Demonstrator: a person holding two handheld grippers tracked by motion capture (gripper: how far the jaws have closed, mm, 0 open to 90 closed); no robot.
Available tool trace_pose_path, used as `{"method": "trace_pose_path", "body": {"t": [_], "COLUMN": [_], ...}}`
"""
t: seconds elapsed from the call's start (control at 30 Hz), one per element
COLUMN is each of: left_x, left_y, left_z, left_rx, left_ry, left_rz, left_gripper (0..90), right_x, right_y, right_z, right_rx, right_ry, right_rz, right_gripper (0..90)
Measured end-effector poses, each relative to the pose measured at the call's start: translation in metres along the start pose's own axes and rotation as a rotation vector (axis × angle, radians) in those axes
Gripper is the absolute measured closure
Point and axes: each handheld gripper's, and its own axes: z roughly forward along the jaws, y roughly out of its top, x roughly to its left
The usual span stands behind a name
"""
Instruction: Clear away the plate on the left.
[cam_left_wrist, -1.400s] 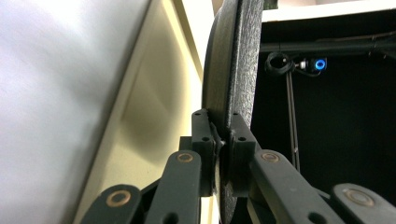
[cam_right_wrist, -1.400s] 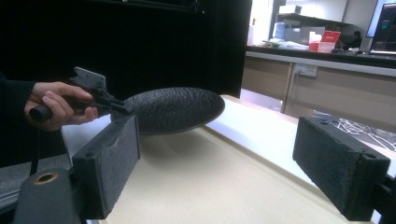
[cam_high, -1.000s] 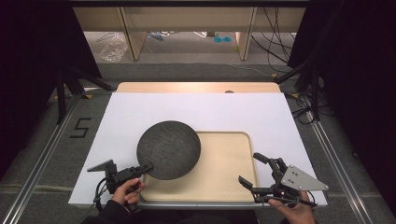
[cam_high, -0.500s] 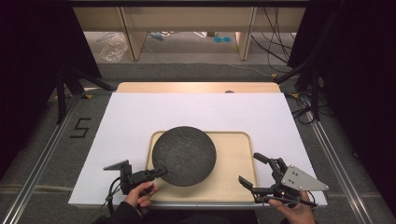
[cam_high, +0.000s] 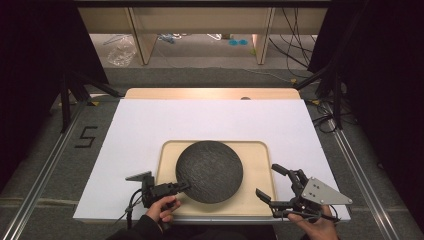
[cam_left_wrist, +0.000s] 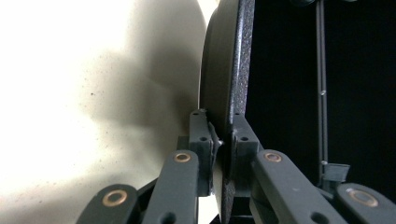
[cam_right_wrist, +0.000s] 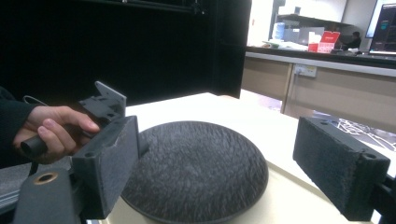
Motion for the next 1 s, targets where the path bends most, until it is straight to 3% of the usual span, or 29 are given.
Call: {"method": "trace_pose_path", "body": {"t": [0.07,0.17,0.2,0.23,0.33,0.43,0.57,0.6,0.7,0.77,1.0], "left_x": [0.002,0.002,0.001,0.000,0.001,0.001,-0.004,-0.005,-0.006,-0.007,-0.010], "left_y": [0.000,-0.001,-0.002,-0.002,-0.002,0.000,0.002,0.001,-0.001,-0.001,-0.001], "left_z": [0.004,0.009,0.010,0.011,0.015,0.017,0.019,0.020,0.023,0.023,0.024], "left_rx": [0.008,0.018,0.019,0.013,0.026,0.011,0.049,0.048,0.075,0.069,0.075], "left_ry": [0.006,0.013,0.013,0.015,0.021,0.020,0.094,0.114,0.118,0.126,0.141], "left_rz": [0.021,0.019,0.026,0.021,0.025,0.018,0.089,0.100,0.108,0.135,0.162], "left_gripper": [83.0,82.8,82.6,82.6,82.5,82.2,81.8,76.0,71.9,70.9,62.1], "right_x": [0.000,0.000,0.002,0.000,0.000,0.000,0.000,0.002,0.001,0.002,0.001], "right_y": [0.000,0.000,0.000,0.000,0.000,0.000,0.000,0.000,0.000,0.000,0.000], "right_z": [0.000,0.000,-0.001,0.000,0.000,0.000,0.000,0.000,0.000,0.000,0.000], "right_rx": [0.003,-0.001,0.012,-0.001,-0.001,-0.001,0.001,0.014,0.008,0.011,0.002], "right_ry": [0.001,-0.001,0.005,0.000,0.000,0.001,0.000,0.008,0.008,0.008,0.003], "right_rz": [0.005,-0.004,0.019,-0.003,-0.004,-0.004,-0.001,0.015,0.008,0.012,0.000], "right_gripper": [15.9,15.9,15.9,15.9,15.9,15.9,15.9,15.9,15.9,15.9,15.9]}}
